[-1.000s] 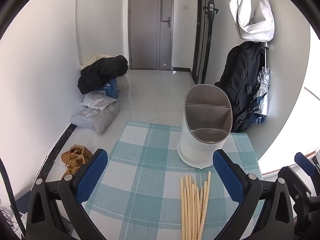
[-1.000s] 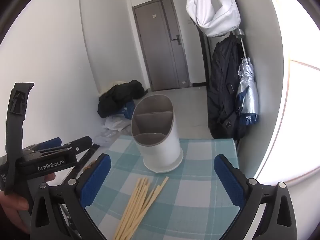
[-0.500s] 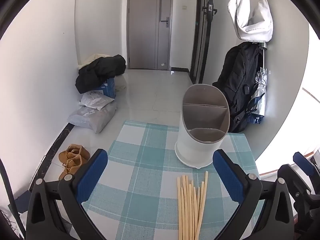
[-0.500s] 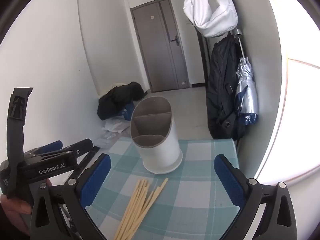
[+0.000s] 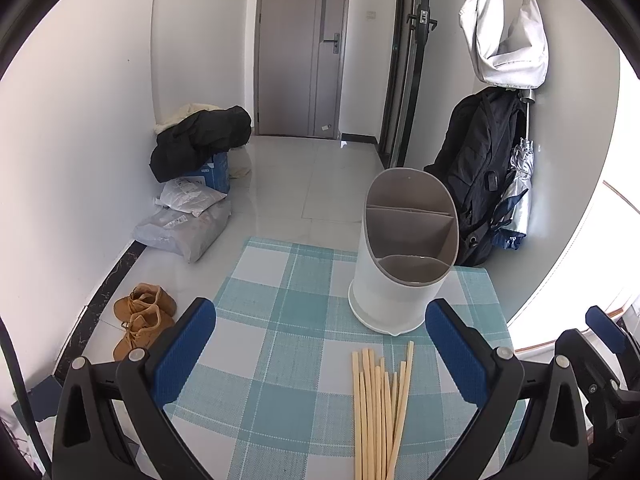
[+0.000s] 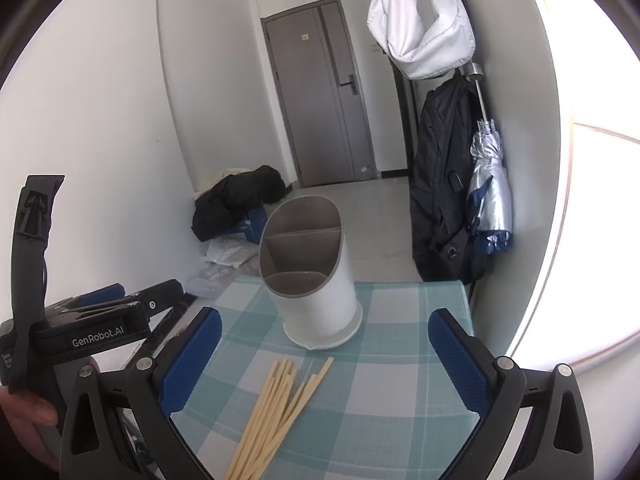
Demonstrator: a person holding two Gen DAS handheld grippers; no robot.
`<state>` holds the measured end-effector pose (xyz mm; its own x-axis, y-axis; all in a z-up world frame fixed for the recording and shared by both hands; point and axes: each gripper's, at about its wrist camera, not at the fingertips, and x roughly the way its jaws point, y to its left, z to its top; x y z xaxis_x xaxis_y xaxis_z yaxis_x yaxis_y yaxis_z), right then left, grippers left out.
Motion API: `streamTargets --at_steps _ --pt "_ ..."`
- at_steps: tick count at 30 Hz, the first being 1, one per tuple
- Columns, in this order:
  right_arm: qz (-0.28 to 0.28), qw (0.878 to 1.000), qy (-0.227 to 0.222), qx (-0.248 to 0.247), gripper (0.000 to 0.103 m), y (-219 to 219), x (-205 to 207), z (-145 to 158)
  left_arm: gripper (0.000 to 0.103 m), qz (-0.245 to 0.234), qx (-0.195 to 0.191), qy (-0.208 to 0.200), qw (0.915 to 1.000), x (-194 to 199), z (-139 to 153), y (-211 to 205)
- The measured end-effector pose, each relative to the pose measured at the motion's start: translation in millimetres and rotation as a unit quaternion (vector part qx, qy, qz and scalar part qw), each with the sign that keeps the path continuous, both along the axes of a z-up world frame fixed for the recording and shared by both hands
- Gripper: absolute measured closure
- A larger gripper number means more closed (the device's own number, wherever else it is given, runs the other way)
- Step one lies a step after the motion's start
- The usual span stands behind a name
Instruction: Organize utensils
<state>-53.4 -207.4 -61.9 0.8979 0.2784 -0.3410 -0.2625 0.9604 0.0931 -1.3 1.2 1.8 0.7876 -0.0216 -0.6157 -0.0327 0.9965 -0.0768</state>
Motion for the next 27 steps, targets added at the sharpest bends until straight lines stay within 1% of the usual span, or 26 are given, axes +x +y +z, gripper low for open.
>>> streamTargets --at_steps 11,21,25,27 --pt "-0.003 1.0 0.0 0.003 0.0 -2.8 -0.4 1.0 0.001 0.002 -0.015 0.014 0.9998 1.2 -4.2 4.2" --pt "0.003 1.0 0.004 0.007 0.0 -2.8 0.1 -0.7 0.001 -0.001 -0.004 0.008 1.0 -0.2 -3.9 1.4" --pt "0.003 1.0 0.002 0.009 0.0 -2.5 -0.5 -0.4 0.001 0.001 -0.004 0.016 0.9999 1.7 -6.0 1.6" --pt "0.007 1.0 0.005 0.014 0.0 -3.3 0.2 -1.1 0.001 0.001 -0.01 0.022 0.9997 2.7 -7.7 2.7"
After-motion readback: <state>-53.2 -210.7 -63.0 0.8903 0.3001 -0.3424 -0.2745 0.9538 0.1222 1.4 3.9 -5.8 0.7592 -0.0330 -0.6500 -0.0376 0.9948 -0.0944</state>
